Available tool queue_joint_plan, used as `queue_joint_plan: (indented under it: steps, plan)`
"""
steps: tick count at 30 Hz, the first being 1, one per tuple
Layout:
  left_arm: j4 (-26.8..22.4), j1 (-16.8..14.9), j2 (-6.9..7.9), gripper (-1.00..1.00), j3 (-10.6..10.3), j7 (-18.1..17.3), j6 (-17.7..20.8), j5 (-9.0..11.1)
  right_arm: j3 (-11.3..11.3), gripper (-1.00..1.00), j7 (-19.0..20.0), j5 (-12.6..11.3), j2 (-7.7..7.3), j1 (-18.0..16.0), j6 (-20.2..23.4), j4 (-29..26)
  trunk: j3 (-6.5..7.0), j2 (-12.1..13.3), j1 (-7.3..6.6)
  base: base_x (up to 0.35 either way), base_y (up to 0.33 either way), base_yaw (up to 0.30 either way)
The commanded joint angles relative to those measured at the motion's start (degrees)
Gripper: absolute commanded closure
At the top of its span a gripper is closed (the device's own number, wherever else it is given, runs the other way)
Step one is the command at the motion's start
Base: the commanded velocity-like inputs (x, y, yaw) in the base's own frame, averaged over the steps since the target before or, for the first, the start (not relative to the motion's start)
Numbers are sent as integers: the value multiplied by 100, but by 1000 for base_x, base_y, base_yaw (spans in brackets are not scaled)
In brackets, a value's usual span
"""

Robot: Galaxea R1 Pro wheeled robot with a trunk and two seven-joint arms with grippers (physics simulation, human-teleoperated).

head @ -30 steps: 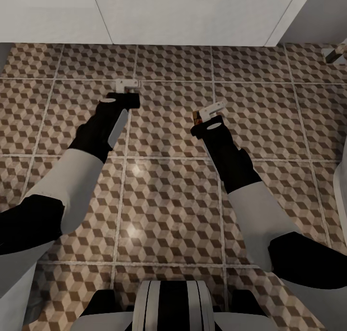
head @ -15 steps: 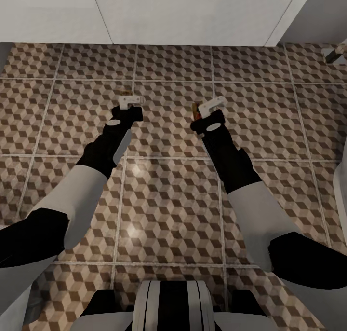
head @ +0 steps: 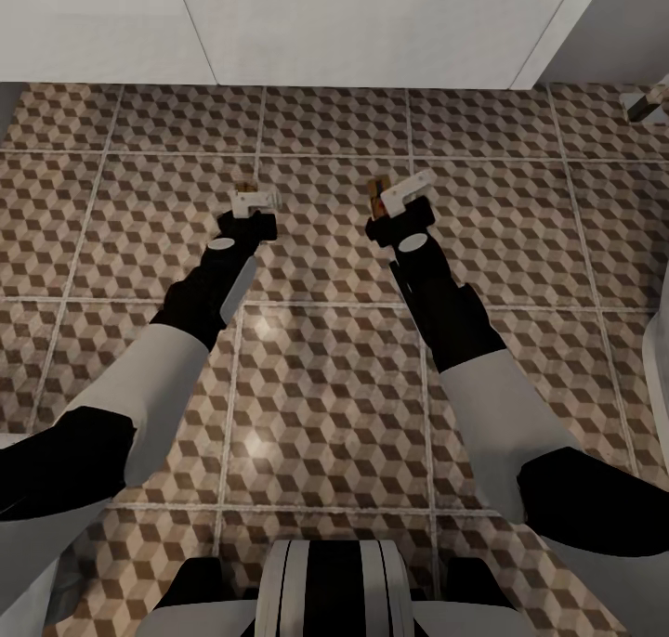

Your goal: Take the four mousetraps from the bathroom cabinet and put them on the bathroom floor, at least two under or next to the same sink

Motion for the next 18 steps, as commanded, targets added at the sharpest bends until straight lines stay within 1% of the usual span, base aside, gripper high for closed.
queue_joint_plan:
  steps: [1, 7, 14, 17, 18]
  plan:
    - [-13, 59, 0, 100, -29, 54, 25, 41, 10, 100, -27, 9, 0, -3, 33, -15, -3, -1, -1, 0, 0, 0]
    - [-17, 147, -2, 100, -30, 54, 23, 41, 10, 100, -29, 7, 0, -3, 32, -26, -3, -1, -1, 32, 0, 0]
    - [-46, 153, -5, 100, -30, 54, 27, 41, 17, 100, 73, -5, 0, -3, 32, -26, -3, -1, -1, 264, 0, 0]
    - [-110, 153, -5, 100, -30, 54, 27, 41, 4, 100, 319, -19, 0, -3, 41, -6, -3, -1, -1, 258, 0, 0]
    - [-125, 153, -5, 100, -30, 54, 27, 41, -14, 100, 487, -45, 0, -3, 48, 10, -3, -1, -1, 104, 0, 0]
